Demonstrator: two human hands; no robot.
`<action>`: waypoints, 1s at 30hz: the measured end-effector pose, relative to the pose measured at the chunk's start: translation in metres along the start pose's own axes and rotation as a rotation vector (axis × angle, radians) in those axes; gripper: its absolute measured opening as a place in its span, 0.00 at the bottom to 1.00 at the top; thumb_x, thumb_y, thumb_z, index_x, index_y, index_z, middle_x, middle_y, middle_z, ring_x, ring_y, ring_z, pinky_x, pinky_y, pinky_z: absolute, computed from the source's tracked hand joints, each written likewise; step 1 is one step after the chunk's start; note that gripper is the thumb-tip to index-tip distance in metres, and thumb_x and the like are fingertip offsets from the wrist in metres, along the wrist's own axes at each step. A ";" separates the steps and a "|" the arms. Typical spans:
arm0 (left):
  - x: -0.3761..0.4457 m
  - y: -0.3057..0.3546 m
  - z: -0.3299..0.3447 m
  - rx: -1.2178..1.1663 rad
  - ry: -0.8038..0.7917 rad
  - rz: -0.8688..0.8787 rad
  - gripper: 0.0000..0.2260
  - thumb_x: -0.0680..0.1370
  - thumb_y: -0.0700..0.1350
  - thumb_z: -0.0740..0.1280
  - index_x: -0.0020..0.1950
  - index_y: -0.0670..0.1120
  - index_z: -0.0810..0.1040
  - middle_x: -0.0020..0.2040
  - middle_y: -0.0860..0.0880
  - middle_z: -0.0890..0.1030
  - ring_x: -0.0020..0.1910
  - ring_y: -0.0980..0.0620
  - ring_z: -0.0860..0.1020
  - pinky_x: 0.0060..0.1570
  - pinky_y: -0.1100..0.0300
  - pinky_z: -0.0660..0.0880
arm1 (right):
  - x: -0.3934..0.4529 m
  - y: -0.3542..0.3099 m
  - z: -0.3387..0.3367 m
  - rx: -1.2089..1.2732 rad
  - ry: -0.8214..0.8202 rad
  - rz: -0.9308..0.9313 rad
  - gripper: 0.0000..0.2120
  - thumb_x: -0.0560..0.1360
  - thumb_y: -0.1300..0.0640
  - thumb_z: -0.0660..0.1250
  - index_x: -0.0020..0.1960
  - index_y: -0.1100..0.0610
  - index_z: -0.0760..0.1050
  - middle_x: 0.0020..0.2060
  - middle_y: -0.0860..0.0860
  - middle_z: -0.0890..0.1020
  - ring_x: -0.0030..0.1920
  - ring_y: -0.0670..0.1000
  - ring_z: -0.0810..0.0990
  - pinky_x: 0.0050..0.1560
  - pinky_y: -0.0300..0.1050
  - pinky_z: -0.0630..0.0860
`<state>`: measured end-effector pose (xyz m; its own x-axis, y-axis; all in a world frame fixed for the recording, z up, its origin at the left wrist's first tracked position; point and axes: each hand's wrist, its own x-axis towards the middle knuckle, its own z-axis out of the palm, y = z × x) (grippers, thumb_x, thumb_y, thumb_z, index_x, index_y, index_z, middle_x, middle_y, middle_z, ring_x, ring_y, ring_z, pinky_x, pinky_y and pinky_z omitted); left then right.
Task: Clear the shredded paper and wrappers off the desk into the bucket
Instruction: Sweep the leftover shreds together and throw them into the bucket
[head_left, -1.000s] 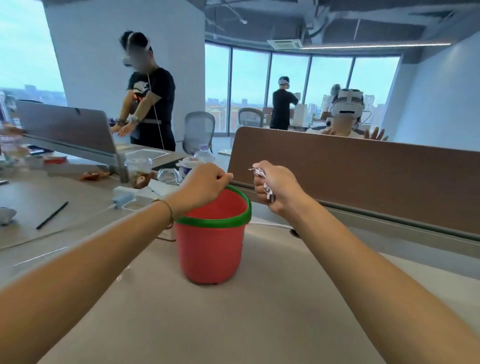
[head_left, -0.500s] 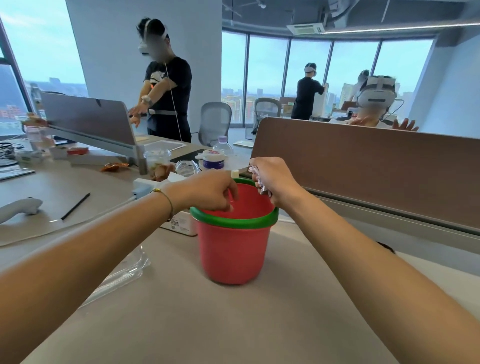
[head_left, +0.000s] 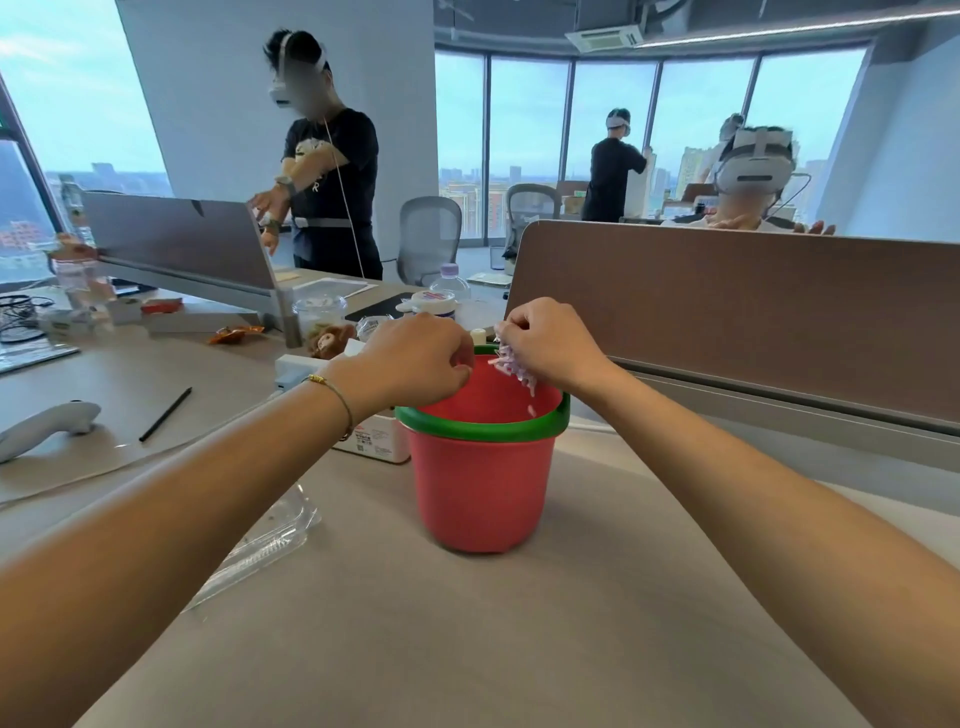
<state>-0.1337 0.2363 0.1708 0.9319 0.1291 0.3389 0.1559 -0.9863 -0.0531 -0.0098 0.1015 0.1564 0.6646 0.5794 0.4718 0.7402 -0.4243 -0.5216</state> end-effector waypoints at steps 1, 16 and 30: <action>0.000 0.000 0.000 0.000 0.001 0.001 0.11 0.79 0.53 0.64 0.58 0.57 0.82 0.53 0.56 0.83 0.55 0.50 0.79 0.46 0.56 0.70 | -0.001 0.000 -0.001 -0.037 -0.013 -0.011 0.20 0.78 0.53 0.64 0.32 0.63 0.74 0.29 0.59 0.79 0.32 0.58 0.75 0.37 0.52 0.72; -0.012 0.011 -0.007 0.076 0.004 0.004 0.14 0.79 0.52 0.61 0.61 0.55 0.81 0.55 0.49 0.83 0.55 0.45 0.80 0.50 0.50 0.78 | -0.023 -0.021 -0.021 -0.325 -0.228 -0.142 0.14 0.79 0.48 0.62 0.55 0.48 0.86 0.51 0.52 0.87 0.50 0.57 0.83 0.51 0.53 0.80; -0.044 0.142 0.000 -0.203 0.117 0.272 0.17 0.79 0.53 0.62 0.69 0.58 0.76 0.60 0.52 0.83 0.56 0.47 0.81 0.53 0.50 0.79 | -0.167 0.025 -0.118 -0.294 -0.037 -0.005 0.14 0.82 0.55 0.61 0.64 0.51 0.81 0.60 0.49 0.84 0.58 0.52 0.81 0.60 0.52 0.77</action>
<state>-0.1525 0.0906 0.1487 0.8847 -0.1424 0.4439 -0.1722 -0.9847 0.0275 -0.0897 -0.0878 0.1482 0.6604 0.6048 0.4451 0.7451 -0.6015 -0.2882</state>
